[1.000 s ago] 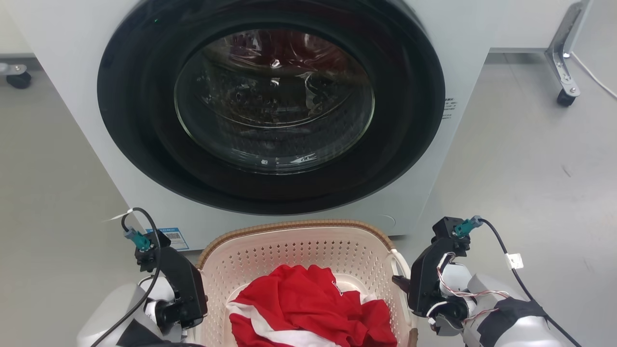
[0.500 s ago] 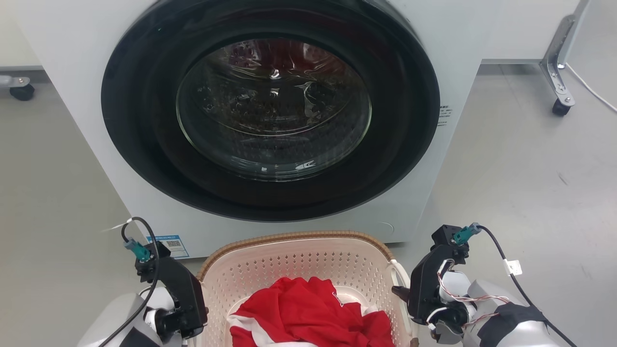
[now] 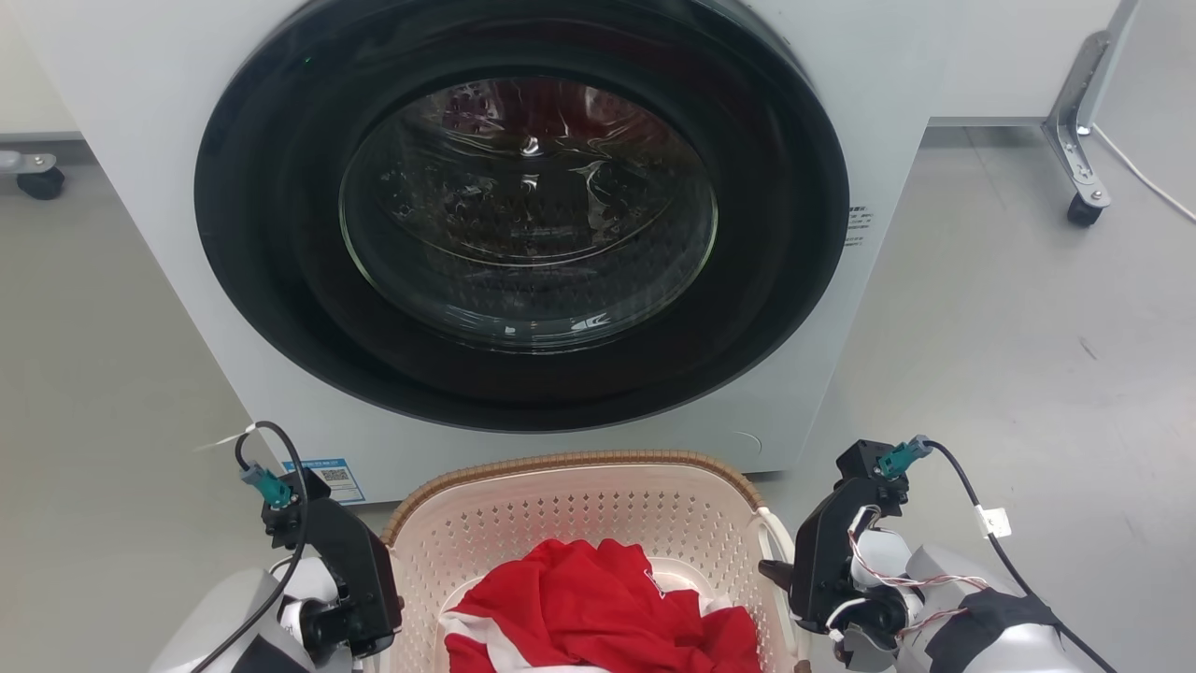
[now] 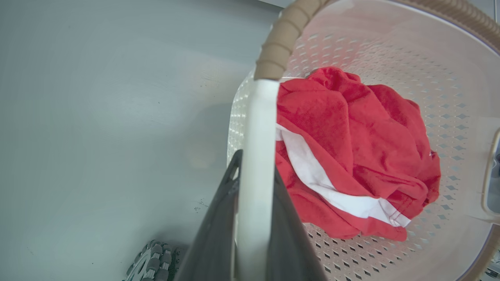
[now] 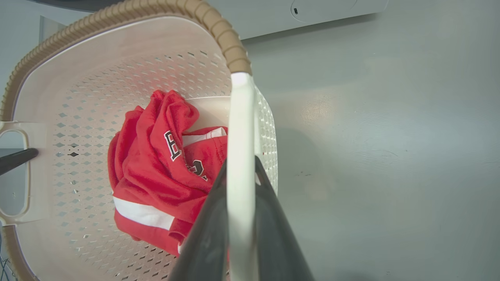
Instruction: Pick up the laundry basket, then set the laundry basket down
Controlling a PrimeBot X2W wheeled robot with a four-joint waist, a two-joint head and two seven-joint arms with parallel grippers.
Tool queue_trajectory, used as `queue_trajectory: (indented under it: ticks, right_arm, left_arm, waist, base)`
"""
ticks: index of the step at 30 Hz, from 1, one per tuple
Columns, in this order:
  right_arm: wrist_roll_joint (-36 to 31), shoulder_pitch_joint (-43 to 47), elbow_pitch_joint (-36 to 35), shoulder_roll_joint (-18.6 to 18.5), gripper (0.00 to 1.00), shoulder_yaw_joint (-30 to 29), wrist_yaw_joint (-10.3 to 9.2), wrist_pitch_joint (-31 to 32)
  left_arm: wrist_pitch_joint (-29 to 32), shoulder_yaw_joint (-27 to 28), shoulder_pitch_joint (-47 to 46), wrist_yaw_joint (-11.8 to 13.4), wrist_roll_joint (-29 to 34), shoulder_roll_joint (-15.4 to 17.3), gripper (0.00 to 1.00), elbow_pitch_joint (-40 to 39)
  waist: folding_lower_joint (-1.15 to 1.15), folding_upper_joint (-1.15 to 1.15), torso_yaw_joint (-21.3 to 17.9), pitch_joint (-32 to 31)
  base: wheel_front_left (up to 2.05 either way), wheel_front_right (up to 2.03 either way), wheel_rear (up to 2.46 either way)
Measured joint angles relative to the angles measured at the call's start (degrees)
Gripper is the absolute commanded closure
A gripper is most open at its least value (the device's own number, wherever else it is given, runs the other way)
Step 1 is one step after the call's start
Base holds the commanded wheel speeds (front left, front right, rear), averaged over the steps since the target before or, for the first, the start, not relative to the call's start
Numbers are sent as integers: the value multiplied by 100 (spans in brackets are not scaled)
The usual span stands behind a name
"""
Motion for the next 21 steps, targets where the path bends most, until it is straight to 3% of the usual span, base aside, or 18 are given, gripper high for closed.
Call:
queue_trajectory:
  ticks: [21]
  right_arm:
    - [294, -2, 14, 0, 100, 114, -43, -63]
  left_arm:
    - [-156, -27, 0, -1, -24, 21, 100, 8]
  waist:
    - [0, 0, -2, 53]
  base:
    - [0, 0, 0]
